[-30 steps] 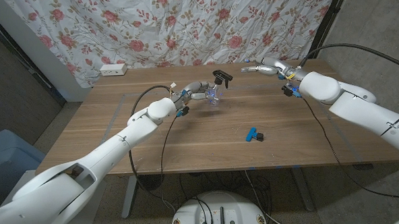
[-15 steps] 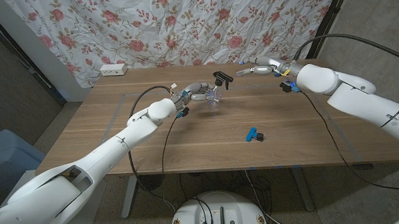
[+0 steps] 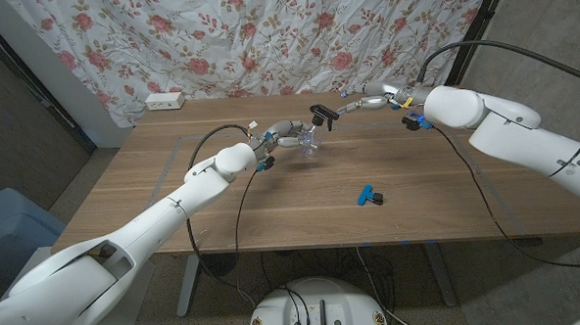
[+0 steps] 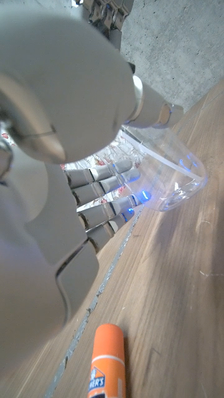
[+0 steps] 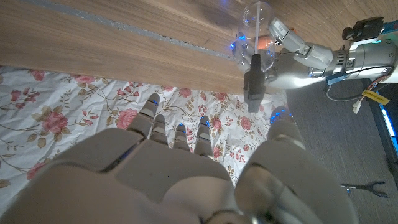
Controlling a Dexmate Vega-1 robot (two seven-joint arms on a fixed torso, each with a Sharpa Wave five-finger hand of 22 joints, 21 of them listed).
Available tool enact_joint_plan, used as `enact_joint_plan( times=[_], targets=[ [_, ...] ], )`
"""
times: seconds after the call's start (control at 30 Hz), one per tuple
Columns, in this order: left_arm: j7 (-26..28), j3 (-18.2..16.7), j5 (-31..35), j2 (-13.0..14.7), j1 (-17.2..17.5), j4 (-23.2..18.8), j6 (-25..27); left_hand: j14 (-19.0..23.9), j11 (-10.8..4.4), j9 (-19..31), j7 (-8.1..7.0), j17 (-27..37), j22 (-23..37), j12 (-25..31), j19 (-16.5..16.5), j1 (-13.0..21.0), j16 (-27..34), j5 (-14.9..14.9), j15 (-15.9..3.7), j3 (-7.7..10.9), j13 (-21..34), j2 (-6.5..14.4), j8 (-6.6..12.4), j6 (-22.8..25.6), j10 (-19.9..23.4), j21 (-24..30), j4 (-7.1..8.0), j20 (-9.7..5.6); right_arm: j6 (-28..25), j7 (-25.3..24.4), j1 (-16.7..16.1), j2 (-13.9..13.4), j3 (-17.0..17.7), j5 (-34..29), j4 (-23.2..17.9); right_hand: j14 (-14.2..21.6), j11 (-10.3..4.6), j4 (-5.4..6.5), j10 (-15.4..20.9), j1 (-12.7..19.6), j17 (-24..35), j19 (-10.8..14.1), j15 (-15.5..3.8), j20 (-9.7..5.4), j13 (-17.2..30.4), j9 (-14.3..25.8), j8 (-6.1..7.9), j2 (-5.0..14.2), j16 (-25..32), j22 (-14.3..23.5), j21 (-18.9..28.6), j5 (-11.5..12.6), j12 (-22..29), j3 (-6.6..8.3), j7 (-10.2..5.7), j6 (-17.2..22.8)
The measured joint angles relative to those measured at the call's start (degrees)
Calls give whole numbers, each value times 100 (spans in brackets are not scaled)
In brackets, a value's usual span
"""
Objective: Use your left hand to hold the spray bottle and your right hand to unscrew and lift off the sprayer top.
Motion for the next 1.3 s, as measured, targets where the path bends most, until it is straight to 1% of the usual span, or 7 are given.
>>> enact_joint_plan(
  times=[0.37, 0.47, 0.53, 0.77, 1.0, 1.07, 1.3],
  targets=[
    [-48, 39, 15, 3, -61, 70, 1, 31, 82, -9, 62, -3, 0, -1, 0, 0, 39, 23, -30, -24, 3, 0, 0, 61, 82, 0, -23, 0, -364, 307, 164, 72, -174, -418, -138, 0, 0, 7, 1, -45, 28, 0, 0, -1, 0, 27, 0, -46, 0, 0, 0, 22, 0, -8, -12, -12],
    [-81, 55, 48, 2, -80, 88, 1, 42, 82, -10, 72, -12, 0, -3, 0, 0, 39, 23, -21, -47, 68, 0, 0, 71, 82, 0, -1, 0, -418, 370, 329, 165, -363, -526, -202, 0, 12, 23, -11, -43, 28, 0, 0, -1, 0, 27, 0, -46, 0, 0, 0, 43, 0, 10, -12, -12],
    [-88, 64, 65, 2, -91, 95, 1, 42, 82, -10, 72, -23, 0, 0, 0, 0, 39, 23, -21, -47, 75, 0, 0, 70, 82, 0, -2, 0, -443, 403, 366, 190, -402, -584, -203, 0, 31, -1, -30, 24, 27, 1, 0, -1, 14, 27, 0, -112, 0, 0, 0, 43, 0, 34, -34, -31],
    [-139, 114, 159, 8, -147, 110, 1, 41, 82, -30, 73, -22, 0, 19, 31, 0, 39, 23, -20, -56, 84, 0, 0, 70, 82, 0, -10, 31, -491, 541, 544, 332, -600, -850, -159, 0, 41, -25, -123, 166, 27, 22, -1, -23, 29, 53, 0, 30, 0, 0, 0, 102, 0, 104, -97, -9],
    [-184, 160, 228, 16, -194, 112, 1, 41, 81, -40, 73, -22, 0, 20, 31, 0, -1, 22, -20, -60, 86, 0, 0, 69, 82, 0, -14, 31, -512, 684, 672, 449, -743, -1125, -84, 1, 62, -74, -143, 349, 27, 64, -1, -64, 29, 80, 67, 76, 0, 0, 0, 154, 0, 215, -155, 114],
    [-198, 169, 245, 18, -205, 112, 12, 41, 81, -40, 74, -22, 0, 21, 31, 0, -1, 22, -20, -60, 86, 0, 0, 69, 81, 0, -14, 31, -514, 727, 709, 488, -781, -1204, -57, 0, 62, -57, -143, 419, 19, 41, -1, -87, 29, 80, 85, 8, 0, 0, 23, 154, 9, 231, -159, 120],
    [-228, 193, 283, 18, -232, 108, 50, 72, 82, -40, 73, -22, 0, 20, 30, 0, -1, 21, 10, -59, 122, 0, 0, 68, 82, 0, -13, 31, -505, 811, 768, 580, -850, -1357, 14, 33, 62, -87, -142, 606, 11, 62, -34, -147, 29, 106, 189, 63, 0, 0, 23, 199, 46, 312, -209, 293]
  ],
)
